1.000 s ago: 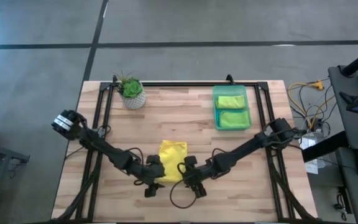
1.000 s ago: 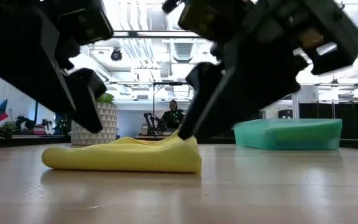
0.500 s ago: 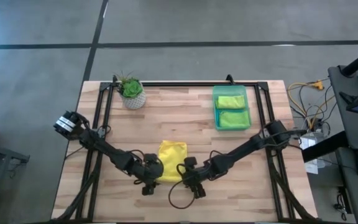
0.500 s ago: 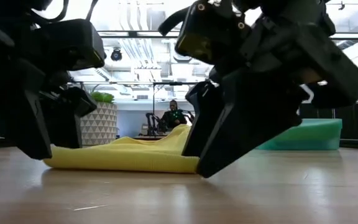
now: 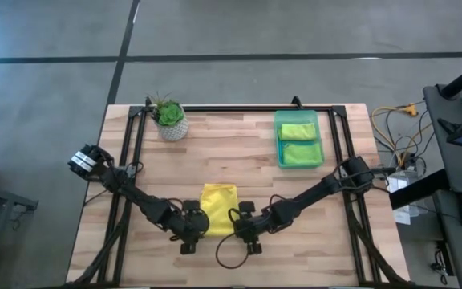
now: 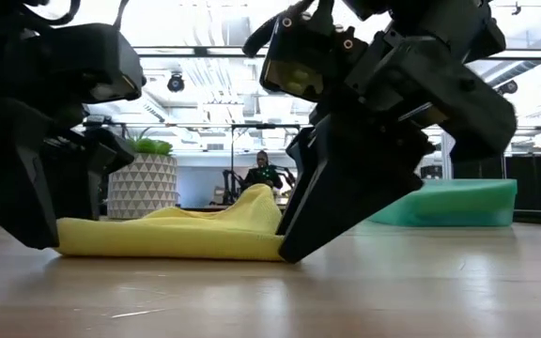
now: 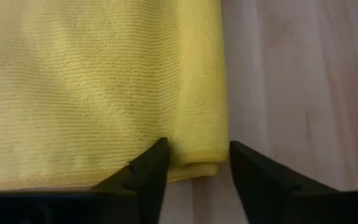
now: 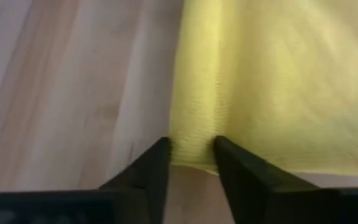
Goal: Fold microfiber towels
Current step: Fold the yellow towel
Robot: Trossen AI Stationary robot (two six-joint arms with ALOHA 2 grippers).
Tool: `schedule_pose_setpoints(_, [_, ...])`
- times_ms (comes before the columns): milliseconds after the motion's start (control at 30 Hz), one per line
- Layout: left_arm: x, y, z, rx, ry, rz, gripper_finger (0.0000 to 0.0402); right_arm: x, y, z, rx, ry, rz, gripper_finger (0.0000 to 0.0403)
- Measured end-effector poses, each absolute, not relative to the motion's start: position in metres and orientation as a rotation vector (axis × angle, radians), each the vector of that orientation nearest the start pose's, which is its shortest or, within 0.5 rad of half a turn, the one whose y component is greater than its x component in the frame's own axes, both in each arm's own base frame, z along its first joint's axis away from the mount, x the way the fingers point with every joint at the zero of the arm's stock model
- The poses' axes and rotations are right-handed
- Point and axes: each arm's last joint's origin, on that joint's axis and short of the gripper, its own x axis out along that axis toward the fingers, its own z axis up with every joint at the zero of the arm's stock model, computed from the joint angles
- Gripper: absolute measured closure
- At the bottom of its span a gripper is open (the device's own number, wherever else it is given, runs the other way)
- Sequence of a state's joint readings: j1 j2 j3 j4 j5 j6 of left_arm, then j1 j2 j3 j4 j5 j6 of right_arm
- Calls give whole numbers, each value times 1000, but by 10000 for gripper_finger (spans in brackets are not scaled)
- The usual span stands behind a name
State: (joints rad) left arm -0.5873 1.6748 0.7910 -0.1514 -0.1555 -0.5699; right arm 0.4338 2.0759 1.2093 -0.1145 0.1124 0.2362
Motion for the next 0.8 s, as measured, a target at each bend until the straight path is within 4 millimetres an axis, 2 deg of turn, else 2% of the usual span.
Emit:
schedule_pose_setpoints(200, [249, -164, 134, -113, 1019, -74, 333, 370, 167, 107, -8, 987, 145, 372])
schedule_pose_setpoints(333, [250, -165, 141, -112, 1001, -67, 390, 373, 171, 118, -11, 998, 161, 387])
schedule_pose_setpoints(533, [252, -170, 163, -155, 939, -115, 393, 375, 178, 154, 30, 1055, 254, 389])
schedule_pose_setpoints(700, [254, -181, 186, -280, 854, -322, 399, 370, 195, 181, 116, 1084, 349, 390])
schedule_pose_setpoints(800, [252, -182, 194, -292, 827, -349, 399, 369, 199, 192, 106, 1067, 348, 390])
